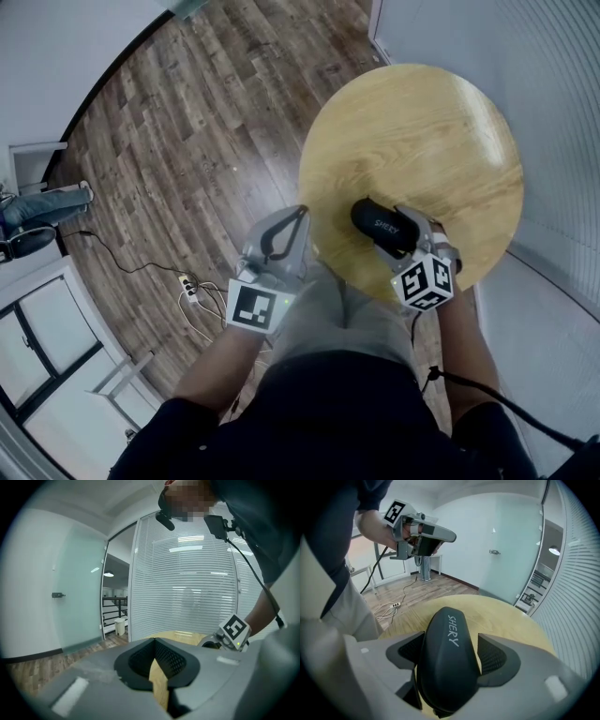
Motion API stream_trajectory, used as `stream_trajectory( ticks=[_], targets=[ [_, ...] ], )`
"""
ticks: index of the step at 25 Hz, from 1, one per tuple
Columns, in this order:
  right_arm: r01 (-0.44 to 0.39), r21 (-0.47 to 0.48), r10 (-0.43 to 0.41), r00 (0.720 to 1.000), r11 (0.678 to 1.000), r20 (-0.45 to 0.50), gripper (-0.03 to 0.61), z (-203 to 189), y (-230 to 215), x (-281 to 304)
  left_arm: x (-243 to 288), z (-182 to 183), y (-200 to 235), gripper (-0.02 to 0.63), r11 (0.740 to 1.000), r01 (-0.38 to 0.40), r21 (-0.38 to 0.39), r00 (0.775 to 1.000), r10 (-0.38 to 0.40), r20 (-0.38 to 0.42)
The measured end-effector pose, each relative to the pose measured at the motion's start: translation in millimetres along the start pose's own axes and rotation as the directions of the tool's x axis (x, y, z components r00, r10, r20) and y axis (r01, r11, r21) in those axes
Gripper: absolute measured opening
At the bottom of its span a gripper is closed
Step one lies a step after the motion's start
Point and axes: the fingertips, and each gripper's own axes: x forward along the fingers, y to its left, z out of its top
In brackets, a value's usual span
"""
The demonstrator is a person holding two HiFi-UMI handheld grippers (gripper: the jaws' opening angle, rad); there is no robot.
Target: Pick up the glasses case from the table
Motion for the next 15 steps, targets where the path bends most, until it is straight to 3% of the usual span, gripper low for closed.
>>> stream_trajectory(
  ticks=[11, 15],
  targets=[
    [0.127, 0.051, -0.133, 0.984, 0.991, 0.121, 0.36, 53.2, -18.9, -96.8, -18.4, 77.9, -24.1, 0.003, 0.998, 0.025, 0.065, 0.993, -0.033, 0.113],
    [0.17, 0.164, -0.201, 0.96, 0.972, 0.197, 0.36, 77.1, -28.7, -145.0, -28.8, 109.9, -34.8, 0.003, 0.996, 0.028, 0.084, 0.987, -0.041, 0.157]
  ],
)
